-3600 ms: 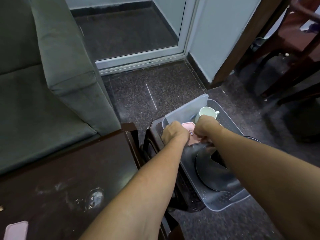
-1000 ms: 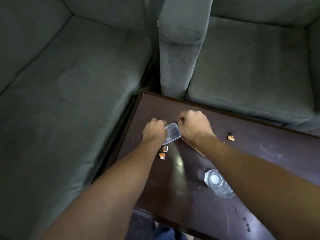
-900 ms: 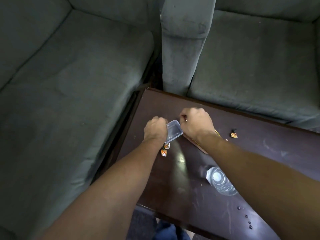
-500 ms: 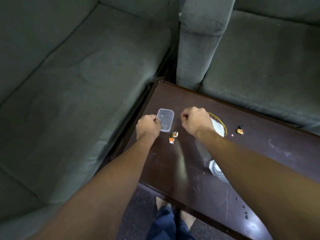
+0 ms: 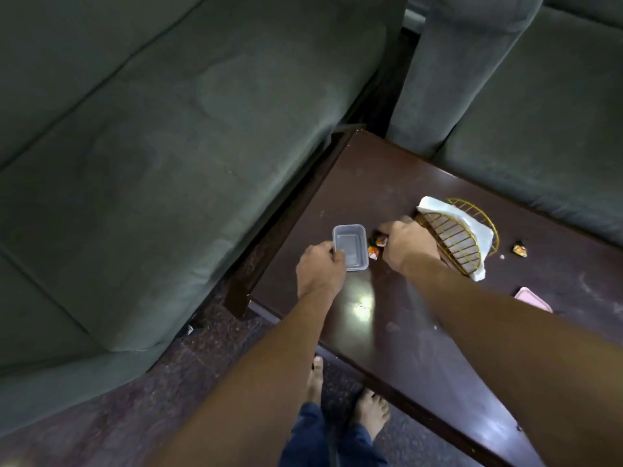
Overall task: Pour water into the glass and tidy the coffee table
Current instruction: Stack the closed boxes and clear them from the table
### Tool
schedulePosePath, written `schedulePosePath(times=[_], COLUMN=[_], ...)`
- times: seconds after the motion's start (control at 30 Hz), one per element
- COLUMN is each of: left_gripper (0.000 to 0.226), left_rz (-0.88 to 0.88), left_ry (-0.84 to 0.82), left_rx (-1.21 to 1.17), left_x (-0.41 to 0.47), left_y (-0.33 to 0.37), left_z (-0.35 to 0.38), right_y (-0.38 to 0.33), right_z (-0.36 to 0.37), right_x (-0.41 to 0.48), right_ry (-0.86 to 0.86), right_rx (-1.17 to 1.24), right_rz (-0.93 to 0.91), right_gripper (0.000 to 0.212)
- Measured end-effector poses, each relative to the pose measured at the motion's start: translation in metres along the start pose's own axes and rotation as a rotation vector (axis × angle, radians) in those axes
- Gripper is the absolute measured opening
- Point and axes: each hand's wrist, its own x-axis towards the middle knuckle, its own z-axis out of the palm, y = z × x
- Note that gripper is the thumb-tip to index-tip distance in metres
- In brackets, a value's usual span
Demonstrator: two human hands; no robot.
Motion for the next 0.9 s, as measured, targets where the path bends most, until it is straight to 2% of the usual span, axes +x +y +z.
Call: schedulePosePath(times=[0.17, 0.3, 0.37, 0.47, 0.6, 0.73, 0.83, 0.9], left_gripper=[0.038, 0.038, 0.035, 0.031, 0.03, 0.033, 0.034, 0.034], left_rz=[0.066, 0.097, 0.095, 0.091, 0.093, 0.088, 0.108, 0.12], left_ry=[-0.014, -0.022, -0.034, -0.047, -0.045, -0.035, -0.018, -0.014], left_rx=[0.02, 0.009, 0.017, 0.035, 0.043, 0.069, 0.087, 0.108], left_x=[-0.001, 0.001, 0.0, -0.002, -0.001, 0.001, -0.001, -0.001], left_y=[-0.01, -0.007, -0.004, -0.002, 0.001, 0.003, 0.005, 0.007], left_z=[0.0, -0.008, -0.011, -0.013, -0.013, -0.015, -0.017, -0.017], right_y=[-0.003, -0.004, -0.008, -0.011, -0.012, -0.004, 0.006, 0.009], right_z=[0.008, -0.004, -0.01, -0.015, -0.011, -0.01, -0.012, -0.01], right_x=[-0.002, -0.01, -0.017, -0.027, -0.033, -0.033, -0.026, -0.023], right_ry=[0.031, 0.172, 0.235, 0.171, 0.056, 0.199, 0.055, -0.038], right_rx=[-0.102, 0.014, 0.061, 0.055, 0.038, 0.16, 0.134, 0.108], right_rz=[-0.045, 0.027, -0.062, -0.234, -0.268, -0.163, -0.034, -0.044], right_gripper=[0.031, 0.028, 0.03, 0.031, 0.041, 0.035, 0.037, 0.043])
